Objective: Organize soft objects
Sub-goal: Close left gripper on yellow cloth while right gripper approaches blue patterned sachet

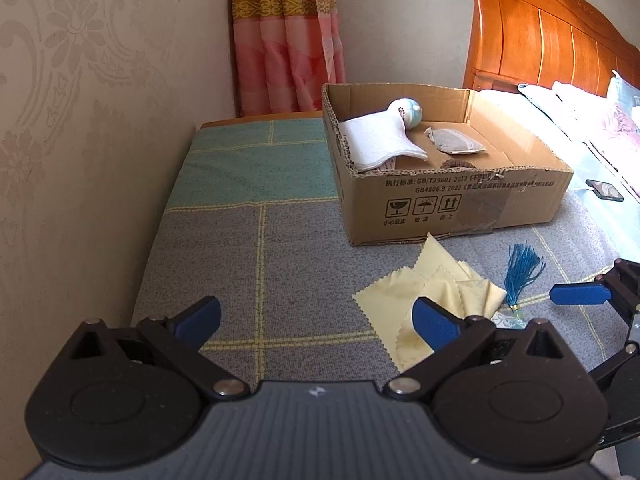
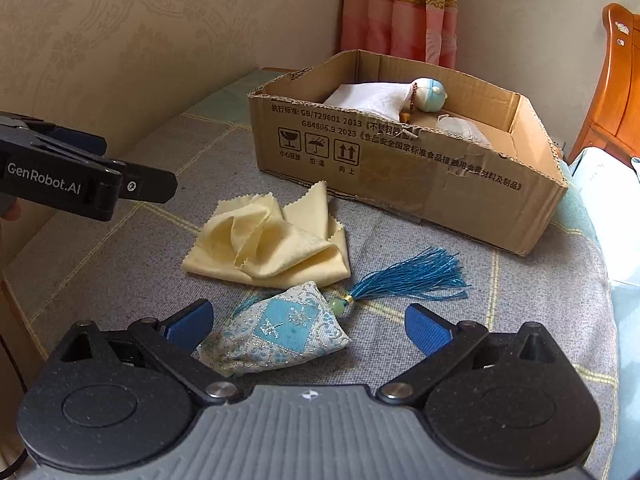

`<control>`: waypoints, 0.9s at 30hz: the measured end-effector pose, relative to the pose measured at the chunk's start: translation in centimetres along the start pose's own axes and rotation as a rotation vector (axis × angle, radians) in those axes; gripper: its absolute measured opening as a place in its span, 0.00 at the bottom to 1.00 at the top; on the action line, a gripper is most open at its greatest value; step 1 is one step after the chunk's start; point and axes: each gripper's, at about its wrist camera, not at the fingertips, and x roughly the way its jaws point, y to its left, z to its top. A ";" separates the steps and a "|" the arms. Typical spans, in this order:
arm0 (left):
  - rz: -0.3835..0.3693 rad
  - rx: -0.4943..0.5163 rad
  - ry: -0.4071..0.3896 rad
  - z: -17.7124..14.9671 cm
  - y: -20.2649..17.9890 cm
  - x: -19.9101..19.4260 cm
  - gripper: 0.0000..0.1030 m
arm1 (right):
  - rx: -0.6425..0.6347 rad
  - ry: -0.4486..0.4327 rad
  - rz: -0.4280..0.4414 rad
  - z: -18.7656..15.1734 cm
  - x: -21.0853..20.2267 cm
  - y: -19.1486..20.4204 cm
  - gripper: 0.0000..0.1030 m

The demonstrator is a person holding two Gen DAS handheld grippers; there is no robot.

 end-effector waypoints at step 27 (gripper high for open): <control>-0.155 0.147 0.112 -0.7 -4.7 3.7 0.99 | 0.090 0.039 -0.091 -2.3 0.2 -4.9 1.00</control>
